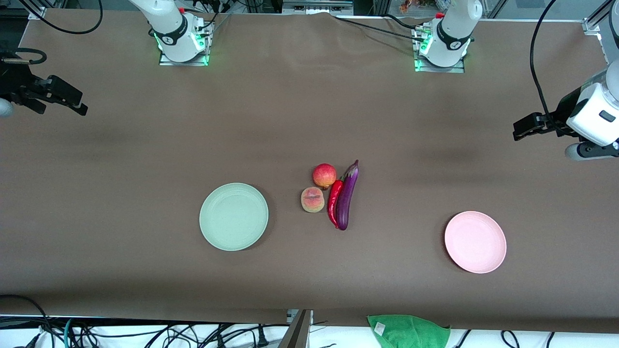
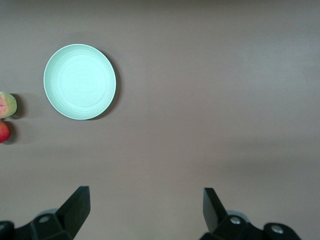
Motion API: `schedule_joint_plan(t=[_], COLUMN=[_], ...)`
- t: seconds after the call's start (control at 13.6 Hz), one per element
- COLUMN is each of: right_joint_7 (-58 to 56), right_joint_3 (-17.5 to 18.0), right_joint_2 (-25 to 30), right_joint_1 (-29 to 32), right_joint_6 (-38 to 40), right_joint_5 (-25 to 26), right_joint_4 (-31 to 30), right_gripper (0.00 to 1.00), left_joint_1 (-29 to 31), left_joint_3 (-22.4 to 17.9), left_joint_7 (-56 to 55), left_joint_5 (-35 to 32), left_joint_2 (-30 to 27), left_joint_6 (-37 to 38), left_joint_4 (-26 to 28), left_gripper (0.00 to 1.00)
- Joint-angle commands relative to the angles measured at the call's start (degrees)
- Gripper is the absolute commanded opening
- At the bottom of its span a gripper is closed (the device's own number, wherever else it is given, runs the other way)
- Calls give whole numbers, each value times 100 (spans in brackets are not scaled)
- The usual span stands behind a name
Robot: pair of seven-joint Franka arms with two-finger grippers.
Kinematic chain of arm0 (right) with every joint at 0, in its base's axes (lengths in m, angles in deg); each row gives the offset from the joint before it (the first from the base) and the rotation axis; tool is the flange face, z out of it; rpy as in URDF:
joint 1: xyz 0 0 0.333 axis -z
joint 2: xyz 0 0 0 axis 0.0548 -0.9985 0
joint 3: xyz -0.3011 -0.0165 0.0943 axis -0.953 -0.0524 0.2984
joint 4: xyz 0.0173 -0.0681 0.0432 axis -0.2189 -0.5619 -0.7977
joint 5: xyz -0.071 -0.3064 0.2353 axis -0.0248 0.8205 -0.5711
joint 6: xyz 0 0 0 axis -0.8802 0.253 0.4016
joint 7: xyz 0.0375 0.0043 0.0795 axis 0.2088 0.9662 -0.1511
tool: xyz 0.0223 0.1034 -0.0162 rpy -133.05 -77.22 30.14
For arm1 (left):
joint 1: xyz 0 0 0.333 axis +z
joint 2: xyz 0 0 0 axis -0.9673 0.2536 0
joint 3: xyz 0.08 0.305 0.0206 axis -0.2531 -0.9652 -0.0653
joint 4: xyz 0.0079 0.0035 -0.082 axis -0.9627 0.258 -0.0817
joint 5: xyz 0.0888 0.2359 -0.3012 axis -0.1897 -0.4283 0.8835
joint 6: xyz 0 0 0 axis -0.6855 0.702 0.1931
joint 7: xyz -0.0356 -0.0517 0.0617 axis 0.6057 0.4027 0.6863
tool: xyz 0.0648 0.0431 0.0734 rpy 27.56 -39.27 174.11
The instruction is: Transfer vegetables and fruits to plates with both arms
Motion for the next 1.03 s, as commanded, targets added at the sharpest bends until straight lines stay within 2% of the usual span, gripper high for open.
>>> schedule_joint_plan(t=[0.0,0.22,0.59,0.96], right_joint_7=[-39,-30,49,-56], right_joint_3=[-22,-48,-40,-84], right_joint_2=[-85,-94,-41,-85], right_joint_1=[9,17,17,52], right_joint_6=[99,117,451,442], right_joint_5=[-106,-106,-106,-71], right_joint_4=[183,165,174,165], right_gripper=[100,100,100,100], left_joint_1=[-3,-12,-12,6], left_joint_3=[-10,-10,-10,-10], left_joint_7=[96,96,104,96], left_joint_5=[80,88,97,176], left_joint_2=[137,242,251,251], left_joint_6=[71,71,71,71], left_joint_4=[-184,-360,-360,-360], left_gripper=[100,100,100,100])
